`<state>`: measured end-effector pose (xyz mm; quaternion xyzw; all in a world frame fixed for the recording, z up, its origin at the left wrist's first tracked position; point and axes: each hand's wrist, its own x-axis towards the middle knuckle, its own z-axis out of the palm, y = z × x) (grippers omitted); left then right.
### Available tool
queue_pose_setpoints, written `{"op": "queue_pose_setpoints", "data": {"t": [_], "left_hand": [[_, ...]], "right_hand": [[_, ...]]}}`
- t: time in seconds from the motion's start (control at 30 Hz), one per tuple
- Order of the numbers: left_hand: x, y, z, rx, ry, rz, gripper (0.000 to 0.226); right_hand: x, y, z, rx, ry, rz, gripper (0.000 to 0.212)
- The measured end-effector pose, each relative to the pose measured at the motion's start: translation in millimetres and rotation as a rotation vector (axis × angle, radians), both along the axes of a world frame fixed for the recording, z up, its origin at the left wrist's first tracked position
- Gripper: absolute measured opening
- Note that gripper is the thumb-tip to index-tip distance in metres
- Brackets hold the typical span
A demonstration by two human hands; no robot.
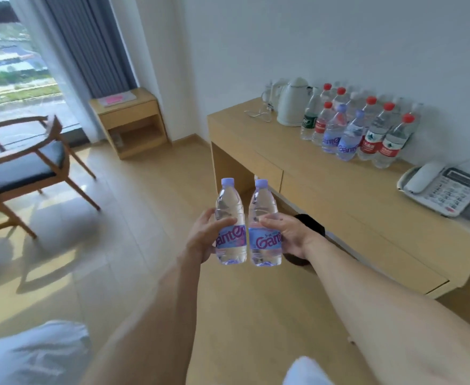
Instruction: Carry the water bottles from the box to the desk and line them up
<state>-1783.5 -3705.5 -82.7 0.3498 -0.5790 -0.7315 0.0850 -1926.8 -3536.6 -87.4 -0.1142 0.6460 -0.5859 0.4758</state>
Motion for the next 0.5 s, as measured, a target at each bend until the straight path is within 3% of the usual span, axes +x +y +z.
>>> {"op": "queue_pose_setpoints", "data": {"t": [0.27, 0.5], "left_hand": [[-109, -44, -4, -0.001, 0.025, -0.167, 0.066], [-224, -65, -4, -0.021, 0.023, -0.224, 0.063]], "right_hand": [[-87, -29, -9, -0.038, -0.022, -0.142, 0.046], [-190, -52, -18, -0.065, -0.030, -0.239, 0.066]]}}
